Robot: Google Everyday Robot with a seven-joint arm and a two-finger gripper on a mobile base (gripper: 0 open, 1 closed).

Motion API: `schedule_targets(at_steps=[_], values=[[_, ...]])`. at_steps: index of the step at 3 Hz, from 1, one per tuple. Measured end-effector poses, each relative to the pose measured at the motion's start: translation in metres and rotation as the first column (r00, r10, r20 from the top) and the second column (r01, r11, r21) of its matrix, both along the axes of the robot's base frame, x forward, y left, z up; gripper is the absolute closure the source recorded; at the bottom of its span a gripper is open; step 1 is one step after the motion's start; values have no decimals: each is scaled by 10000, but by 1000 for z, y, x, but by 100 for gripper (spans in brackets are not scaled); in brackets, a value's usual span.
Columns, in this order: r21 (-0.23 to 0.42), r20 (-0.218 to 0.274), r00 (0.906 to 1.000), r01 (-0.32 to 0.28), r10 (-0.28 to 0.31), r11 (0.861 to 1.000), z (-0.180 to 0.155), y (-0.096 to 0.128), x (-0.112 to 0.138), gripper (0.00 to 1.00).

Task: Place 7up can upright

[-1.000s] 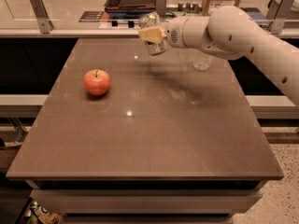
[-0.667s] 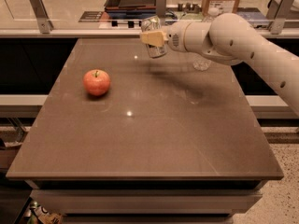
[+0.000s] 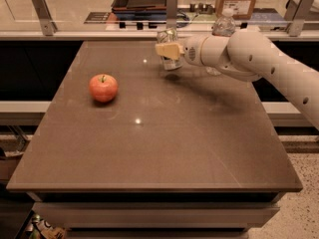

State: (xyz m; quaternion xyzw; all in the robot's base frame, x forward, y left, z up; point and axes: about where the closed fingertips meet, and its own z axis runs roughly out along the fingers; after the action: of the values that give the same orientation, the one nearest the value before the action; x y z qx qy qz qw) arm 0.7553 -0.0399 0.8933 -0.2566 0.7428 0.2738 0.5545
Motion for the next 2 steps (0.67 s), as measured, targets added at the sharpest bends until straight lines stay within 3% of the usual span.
schedule_targets(at_steps=[2], values=[[268, -158, 9999, 47, -43, 9996, -25, -8, -6, 100]])
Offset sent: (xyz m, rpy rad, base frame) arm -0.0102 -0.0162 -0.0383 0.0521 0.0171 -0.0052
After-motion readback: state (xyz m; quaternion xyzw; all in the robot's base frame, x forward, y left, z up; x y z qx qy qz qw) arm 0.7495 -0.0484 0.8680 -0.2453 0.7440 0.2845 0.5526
